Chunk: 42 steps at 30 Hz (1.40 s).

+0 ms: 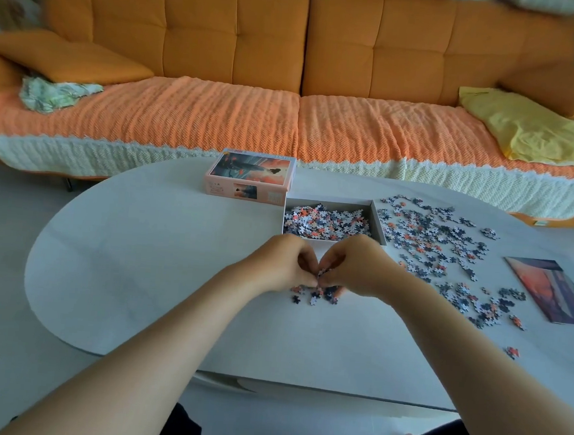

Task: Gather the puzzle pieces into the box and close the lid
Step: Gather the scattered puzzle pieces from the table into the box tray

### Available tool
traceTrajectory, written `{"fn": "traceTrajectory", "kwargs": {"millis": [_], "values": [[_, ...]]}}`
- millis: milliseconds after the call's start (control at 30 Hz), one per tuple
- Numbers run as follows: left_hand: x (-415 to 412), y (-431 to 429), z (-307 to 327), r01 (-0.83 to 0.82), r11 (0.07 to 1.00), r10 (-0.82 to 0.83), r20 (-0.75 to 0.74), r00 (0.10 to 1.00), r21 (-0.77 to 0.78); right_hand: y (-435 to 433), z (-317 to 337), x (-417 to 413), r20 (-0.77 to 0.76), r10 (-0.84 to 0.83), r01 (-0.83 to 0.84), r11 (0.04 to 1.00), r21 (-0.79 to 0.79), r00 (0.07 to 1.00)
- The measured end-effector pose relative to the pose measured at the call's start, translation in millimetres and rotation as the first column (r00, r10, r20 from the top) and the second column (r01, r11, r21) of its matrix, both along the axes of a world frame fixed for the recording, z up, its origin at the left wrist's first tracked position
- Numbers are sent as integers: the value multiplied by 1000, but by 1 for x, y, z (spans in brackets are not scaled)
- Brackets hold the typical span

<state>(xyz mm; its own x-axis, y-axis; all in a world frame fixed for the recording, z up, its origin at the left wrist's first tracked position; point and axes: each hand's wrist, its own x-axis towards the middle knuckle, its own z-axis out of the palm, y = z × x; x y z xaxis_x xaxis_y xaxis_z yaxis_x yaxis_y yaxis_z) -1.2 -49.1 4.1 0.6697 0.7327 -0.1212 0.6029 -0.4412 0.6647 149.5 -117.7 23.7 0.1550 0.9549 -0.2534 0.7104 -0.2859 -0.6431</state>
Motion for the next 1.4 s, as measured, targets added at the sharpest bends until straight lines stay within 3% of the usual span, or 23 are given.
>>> {"fn": "traceTrajectory", "kwargs": {"millis": [133, 267, 333, 433, 500, 667, 733, 833, 967, 1033, 1267, 1400], "values": [[7, 16, 15, -98, 994, 107, 246, 963, -46, 8, 24, 12, -93, -101, 115, 979, 167, 991], [22, 30, 25, -197, 978, 156, 368, 917, 76, 25, 25, 21, -64, -185, 194, 886, 422, 981], [28, 37, 22, -218, 959, 142, 361, 922, 179, 34, 17, 23, 25, -204, 170, 871, 462, 979], [31, 41, 10, -163, 948, 94, 249, 964, 273, 40, 6, 26, 194, -83, 32, 967, 253, 977], [29, 40, 6, -76, 937, 25, 150, 988, 342, 38, 6, 28, 244, -31, -22, 977, 211, 969], [16, 44, 5, -10, 852, -39, 83, 996, 524, 30, 10, 33, 259, -115, -20, 884, 467, 959], [8, 40, 5, -6, 846, -42, 77, 996, 533, 23, 12, 33, 267, -78, -72, 858, 509, 961], [-5, 26, 10, 44, 887, -88, 74, 993, 459, 8, 14, 27, 325, 84, -214, 897, 387, 942], [-17, 7, 6, 214, 943, -171, -182, 968, 253, -5, -3, 18, 434, 291, -351, 934, 63, 852], [-22, 1, -2, 243, 947, -176, -292, 940, 212, -9, -13, 14, 444, 334, -367, 930, -13, 831], [-16, -11, -10, 190, 961, -156, -175, 972, 201, -17, -11, 9, 358, 311, -321, 947, -32, 880], [-20, -7, -7, 186, 959, -132, -242, 961, 215, -23, -8, 20, 380, 266, -236, 964, -127, 886]]}}
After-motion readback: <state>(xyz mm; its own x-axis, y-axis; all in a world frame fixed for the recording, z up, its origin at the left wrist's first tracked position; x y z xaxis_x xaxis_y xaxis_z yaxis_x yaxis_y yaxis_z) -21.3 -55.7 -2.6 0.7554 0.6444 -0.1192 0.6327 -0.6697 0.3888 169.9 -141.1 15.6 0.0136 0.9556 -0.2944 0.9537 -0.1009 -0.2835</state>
